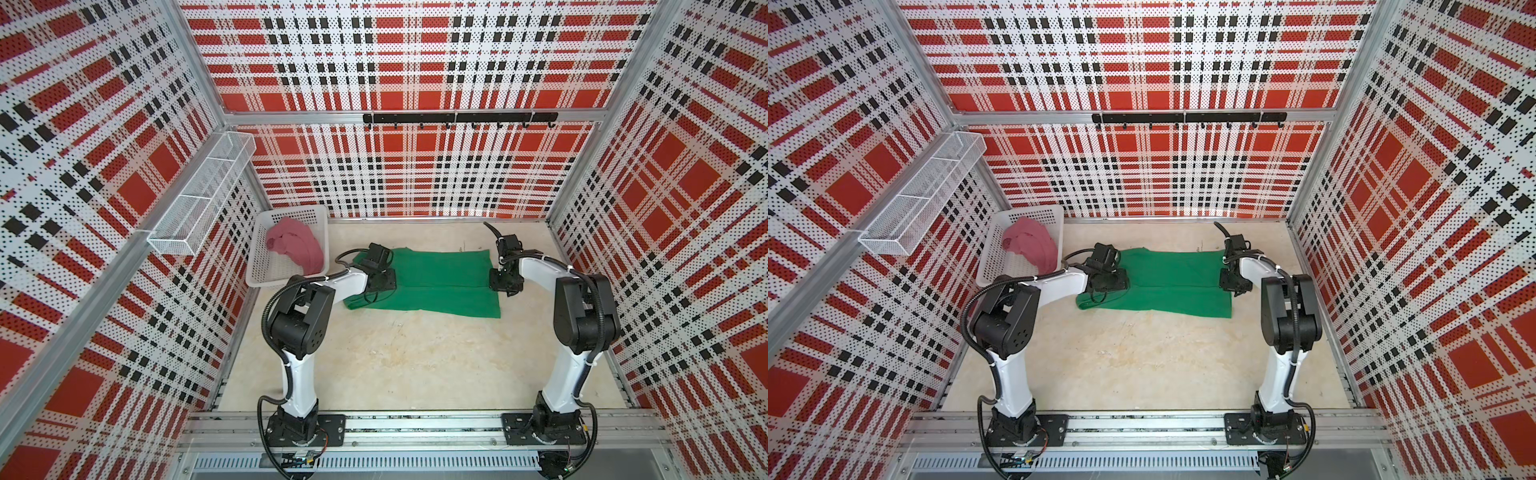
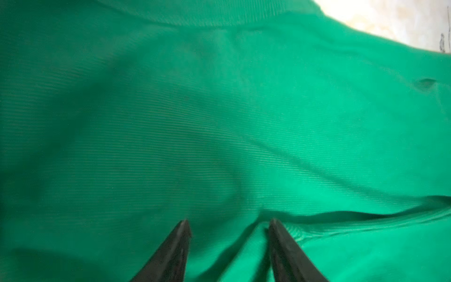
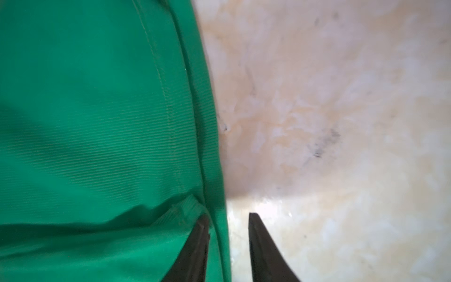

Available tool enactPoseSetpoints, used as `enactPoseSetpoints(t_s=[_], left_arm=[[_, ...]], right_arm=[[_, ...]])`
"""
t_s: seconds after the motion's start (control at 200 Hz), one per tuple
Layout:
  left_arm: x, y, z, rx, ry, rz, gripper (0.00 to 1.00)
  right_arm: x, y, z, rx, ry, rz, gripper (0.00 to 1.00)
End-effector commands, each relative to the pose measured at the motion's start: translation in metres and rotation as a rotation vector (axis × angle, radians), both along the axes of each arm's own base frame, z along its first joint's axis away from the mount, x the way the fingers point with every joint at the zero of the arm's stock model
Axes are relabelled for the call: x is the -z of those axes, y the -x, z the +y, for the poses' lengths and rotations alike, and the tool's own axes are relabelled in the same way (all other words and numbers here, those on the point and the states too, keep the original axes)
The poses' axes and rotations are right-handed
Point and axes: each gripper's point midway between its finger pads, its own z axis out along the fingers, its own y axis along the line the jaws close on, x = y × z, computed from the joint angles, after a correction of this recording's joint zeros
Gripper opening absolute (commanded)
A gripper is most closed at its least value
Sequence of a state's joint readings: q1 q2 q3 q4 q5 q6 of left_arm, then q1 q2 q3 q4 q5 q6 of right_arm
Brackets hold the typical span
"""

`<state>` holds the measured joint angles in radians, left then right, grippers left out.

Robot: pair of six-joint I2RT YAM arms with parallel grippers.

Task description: Fold and stack the tank tops

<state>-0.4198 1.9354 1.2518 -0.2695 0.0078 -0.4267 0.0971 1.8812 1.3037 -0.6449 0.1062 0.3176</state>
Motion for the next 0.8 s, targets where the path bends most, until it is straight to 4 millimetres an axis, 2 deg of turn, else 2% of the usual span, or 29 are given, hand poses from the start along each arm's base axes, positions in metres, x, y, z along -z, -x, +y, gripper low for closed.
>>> enactPoseSetpoints(t_s=[0.0,0.075,0.18,0.306,0.396,0.456,0.476,0.531,0.792], left_arm=[[-0.040,0.006,0.016,-0.008,-0.034,-0.069,0.59],[-0.043,0.024,0.030,-0.031,-0.061,-0.056,0.59],[-0.042,0.055,0.063,-0.097,-0.099,-0.023,0.55],[-0.035,0.091,0.110,-0.204,-0.129,0.018,0.50],[-0.027,0.108,0.131,-0.259,-0.119,0.041,0.47],[-0.022,0.114,0.136,-0.270,-0.122,0.047,0.47],[-0.021,0.113,0.148,-0.303,-0.122,0.051,0.46],[-0.016,0.114,0.152,-0.313,-0.117,0.057,0.46],[-0.011,0.091,0.144,-0.300,-0.099,0.028,0.46]], right_arm=[[-0.041,0.005,0.002,-0.015,-0.025,-0.085,0.35],[-0.051,0.012,0.013,-0.034,-0.050,-0.104,0.36],[-0.058,0.021,0.027,-0.064,-0.064,-0.110,0.36],[-0.052,0.031,0.043,-0.097,-0.088,-0.089,0.37],[-0.046,0.033,0.048,-0.101,-0.100,-0.080,0.37],[-0.043,0.034,0.050,-0.102,-0.111,-0.076,0.37],[-0.042,0.034,0.051,-0.102,-0.113,-0.077,0.37],[-0.043,0.034,0.052,-0.103,-0.117,-0.080,0.37],[-0.046,0.040,0.048,-0.100,-0.103,-0.091,0.37]])
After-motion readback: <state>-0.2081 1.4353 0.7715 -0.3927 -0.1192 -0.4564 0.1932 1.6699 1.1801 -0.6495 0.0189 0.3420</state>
